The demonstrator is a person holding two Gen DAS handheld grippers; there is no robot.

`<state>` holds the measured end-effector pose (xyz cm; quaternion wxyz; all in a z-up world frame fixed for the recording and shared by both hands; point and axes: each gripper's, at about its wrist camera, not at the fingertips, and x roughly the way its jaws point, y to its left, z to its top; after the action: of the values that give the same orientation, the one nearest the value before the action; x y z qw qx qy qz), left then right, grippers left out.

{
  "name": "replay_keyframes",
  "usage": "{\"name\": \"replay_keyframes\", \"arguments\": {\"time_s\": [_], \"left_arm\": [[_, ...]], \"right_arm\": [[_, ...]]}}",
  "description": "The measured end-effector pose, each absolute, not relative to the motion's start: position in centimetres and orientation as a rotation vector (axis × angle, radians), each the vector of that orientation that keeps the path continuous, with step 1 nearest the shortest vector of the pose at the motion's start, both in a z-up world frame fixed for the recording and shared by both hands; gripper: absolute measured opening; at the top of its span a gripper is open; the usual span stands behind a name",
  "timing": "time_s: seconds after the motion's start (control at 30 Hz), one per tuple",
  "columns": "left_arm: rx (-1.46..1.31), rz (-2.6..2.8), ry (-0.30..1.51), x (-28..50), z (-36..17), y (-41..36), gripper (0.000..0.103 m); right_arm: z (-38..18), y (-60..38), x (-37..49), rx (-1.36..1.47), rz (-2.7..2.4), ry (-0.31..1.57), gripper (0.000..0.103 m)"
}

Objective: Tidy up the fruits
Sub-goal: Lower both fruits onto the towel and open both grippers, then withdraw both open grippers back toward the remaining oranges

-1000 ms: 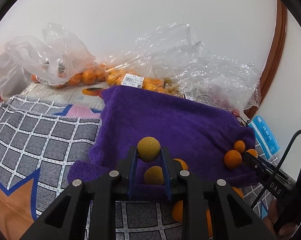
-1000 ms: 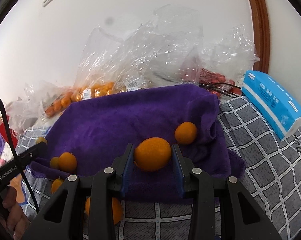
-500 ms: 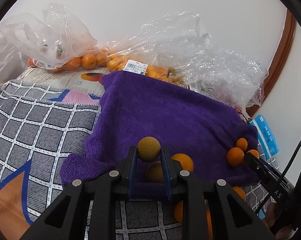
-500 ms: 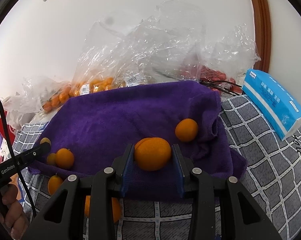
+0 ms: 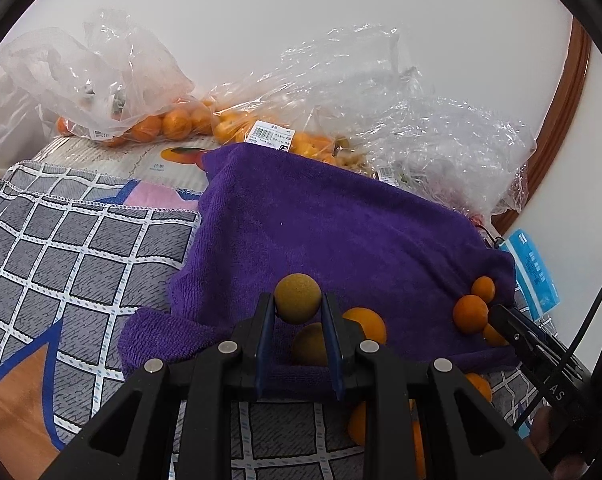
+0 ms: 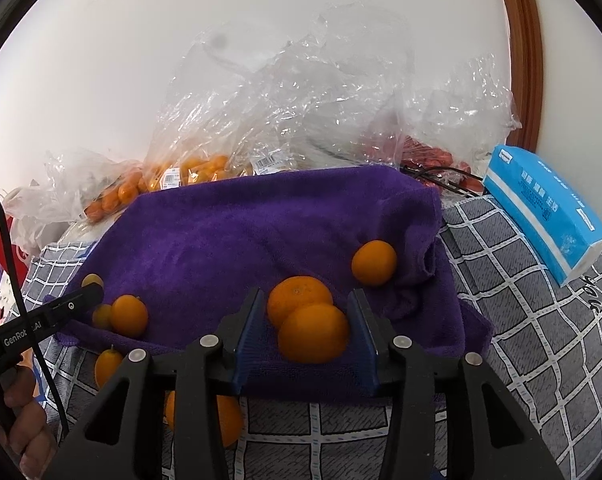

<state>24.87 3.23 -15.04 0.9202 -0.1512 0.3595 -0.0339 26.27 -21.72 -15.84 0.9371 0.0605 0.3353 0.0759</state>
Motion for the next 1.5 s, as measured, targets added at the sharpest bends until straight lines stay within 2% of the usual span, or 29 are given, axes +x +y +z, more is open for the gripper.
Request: {"name": "replay_keyframes", "arguments": {"time_s": [0.2,0.47,0.87,0.93,1.5], "left_arm": [[-0.31,-0.066,0.731,24.7,-14.9,3.2,0.026],[-0.294,-0.062,0.658,23.7,-13.9,3.1,0.044],[-0.288,-0.061,0.647,23.4,-13.6,2.9,0.046],[-0.291,-0.058,0.646,23.3,-13.5,2.9,0.046],[-0.222,-0.044,0.627,21.6,-12.3,2.1,0.046]], "right_arm": [[-15.7,-21.8,26.1,0.124,0.157,0.671,0.046],[-15.3,-21.7,25.8,0.127,0.16,0.644,0.049],[-14.8,-21.3,25.2,0.093,0.138,0.609,0.056],[-14.7,-21.1,25.1,0.085,0.135,0.607,0.06],[-13.0,-18.9,22.2,-0.035,0.102,0.564,0.062]]}}
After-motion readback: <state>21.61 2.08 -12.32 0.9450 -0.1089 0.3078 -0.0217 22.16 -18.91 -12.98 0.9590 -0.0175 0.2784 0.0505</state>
